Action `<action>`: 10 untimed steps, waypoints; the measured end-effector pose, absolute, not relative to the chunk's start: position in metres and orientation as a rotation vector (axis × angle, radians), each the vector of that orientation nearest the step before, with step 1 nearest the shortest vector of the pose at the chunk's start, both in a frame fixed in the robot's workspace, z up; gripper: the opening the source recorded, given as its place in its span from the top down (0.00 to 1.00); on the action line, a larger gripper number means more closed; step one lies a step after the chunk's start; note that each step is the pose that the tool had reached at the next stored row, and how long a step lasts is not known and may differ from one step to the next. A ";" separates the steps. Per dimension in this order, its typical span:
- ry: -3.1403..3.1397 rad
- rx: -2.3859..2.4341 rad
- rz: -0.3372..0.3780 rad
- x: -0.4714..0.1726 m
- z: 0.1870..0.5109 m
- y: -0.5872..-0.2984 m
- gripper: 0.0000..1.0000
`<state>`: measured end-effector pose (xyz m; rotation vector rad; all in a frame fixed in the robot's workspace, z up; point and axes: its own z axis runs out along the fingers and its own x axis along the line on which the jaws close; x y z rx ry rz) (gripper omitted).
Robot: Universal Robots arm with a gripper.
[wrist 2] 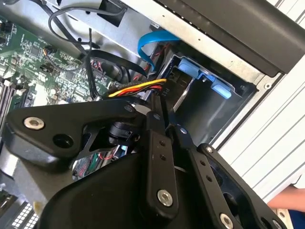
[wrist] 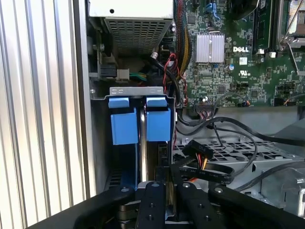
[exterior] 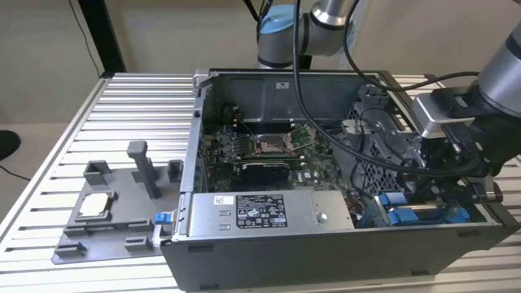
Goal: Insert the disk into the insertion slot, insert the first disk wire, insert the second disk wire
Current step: 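Insert the second disk wire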
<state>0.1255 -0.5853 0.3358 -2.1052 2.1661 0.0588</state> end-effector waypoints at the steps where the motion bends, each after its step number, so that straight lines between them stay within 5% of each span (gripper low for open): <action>1: 2.166 -2.105 0.059 0.125 0.336 -0.585 1.00; 7: 2.166 -2.105 0.059 0.125 0.335 -0.585 1.00; 8: 2.166 -2.105 0.060 0.125 0.335 -0.585 0.00; 10: 2.165 -2.104 0.061 0.125 0.335 -0.585 0.00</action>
